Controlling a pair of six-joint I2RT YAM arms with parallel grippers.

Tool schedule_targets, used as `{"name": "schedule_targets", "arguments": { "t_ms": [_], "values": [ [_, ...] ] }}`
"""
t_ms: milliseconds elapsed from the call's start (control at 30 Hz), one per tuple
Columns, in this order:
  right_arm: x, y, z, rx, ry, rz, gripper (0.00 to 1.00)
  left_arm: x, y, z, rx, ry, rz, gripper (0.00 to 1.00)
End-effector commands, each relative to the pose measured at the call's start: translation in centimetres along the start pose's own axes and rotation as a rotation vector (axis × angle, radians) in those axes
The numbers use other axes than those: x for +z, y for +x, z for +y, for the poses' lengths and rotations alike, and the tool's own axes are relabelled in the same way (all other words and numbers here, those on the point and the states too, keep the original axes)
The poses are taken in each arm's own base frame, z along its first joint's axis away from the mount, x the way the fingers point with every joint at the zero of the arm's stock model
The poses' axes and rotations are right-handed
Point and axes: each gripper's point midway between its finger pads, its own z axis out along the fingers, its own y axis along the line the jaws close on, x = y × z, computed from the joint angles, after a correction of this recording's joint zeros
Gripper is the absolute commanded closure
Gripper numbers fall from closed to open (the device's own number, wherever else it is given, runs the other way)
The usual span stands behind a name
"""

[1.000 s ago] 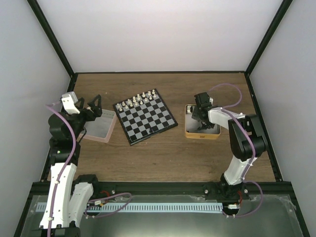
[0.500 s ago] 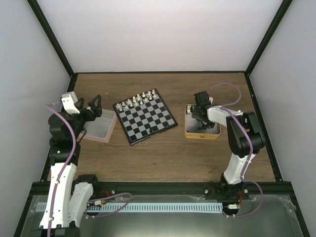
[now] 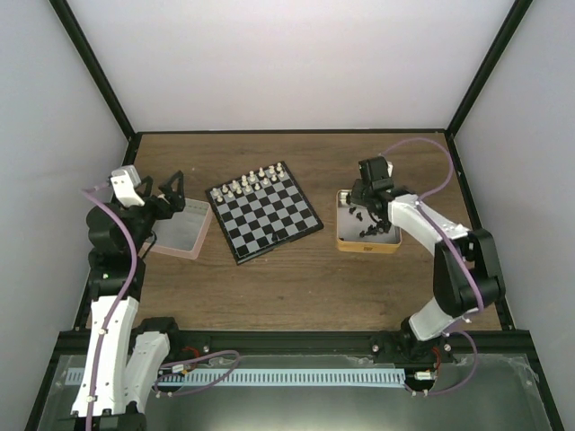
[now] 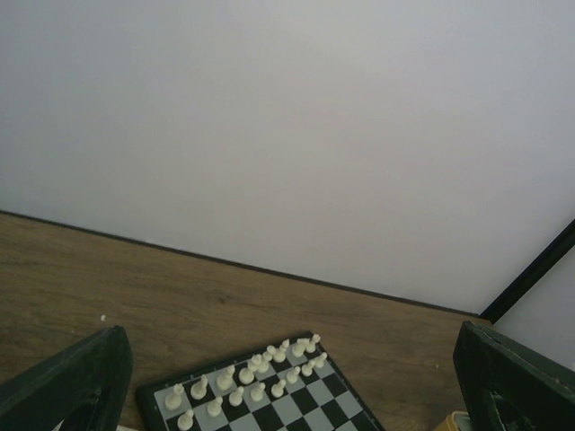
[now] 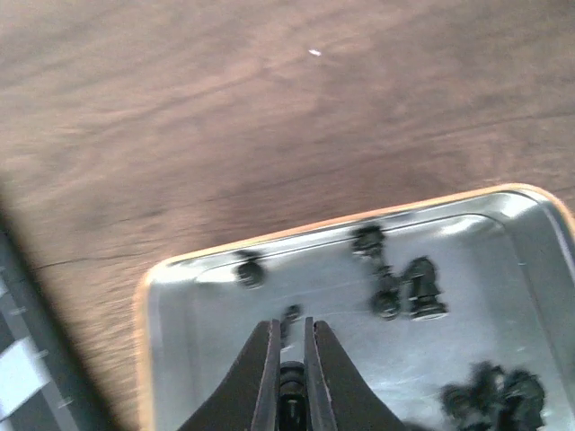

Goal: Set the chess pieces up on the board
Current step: Pick up the chess piece from the storage box, then place the chess piece on the chessboard.

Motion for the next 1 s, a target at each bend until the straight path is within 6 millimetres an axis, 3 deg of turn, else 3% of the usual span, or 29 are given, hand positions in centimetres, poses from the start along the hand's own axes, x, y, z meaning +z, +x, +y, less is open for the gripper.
{"name": "schedule_targets", "arguments": {
  "t_ms": [0,100,233,400,500,600,700,833,967],
  "values": [
    [-4.0,-0.3,4.8,-0.049,-0.128,-0.029,0.99,-1.1,-4.2,-2.4,0.038,0.055,-0.093,0.0],
    [-6.0,0.9,9.2,-0.106,-0.226,-0.018,0.99,-2.0,-7.3,-4.1,0.069,0.091,-0.168,0.0],
    [-8.4,3.4,16.2,-0.205,-0.368,-0.002,0.99,-2.7,-9.7,-4.9,0.125,0.082,-0.237,0.0],
    [-10.5,8.4,24.3,-0.364,-0.521,0.05,0.99,-2.8,-9.2,-5.3,0.177,0.101,-0.224,0.0],
    [-10.7,11.7,28.2,-0.464,-0.558,0.082,0.99,-2.8,-8.5,-5.2,0.158,0.123,-0.236,0.0],
    [-11.2,13.7,31.1,-0.541,-0.584,0.089,0.99,-3.2,-8.1,-5.3,0.15,0.135,-0.236,0.0],
    [-10.5,15.8,32.6,-0.587,-0.598,0.116,0.99,-3.6,-7.8,-4.9,0.148,0.114,-0.24,0.0],
    [-9.1,18.4,33.5,-0.63,-0.599,0.17,0.98,-4.6,-7.9,-3.3,0.134,0.02,-0.28,0.0],
    [-7.4,19.8,33.7,-0.654,-0.575,0.195,0.98,-5.8,-8.5,-1.9,0.115,-0.073,-0.324,0.0]
  ]
}}
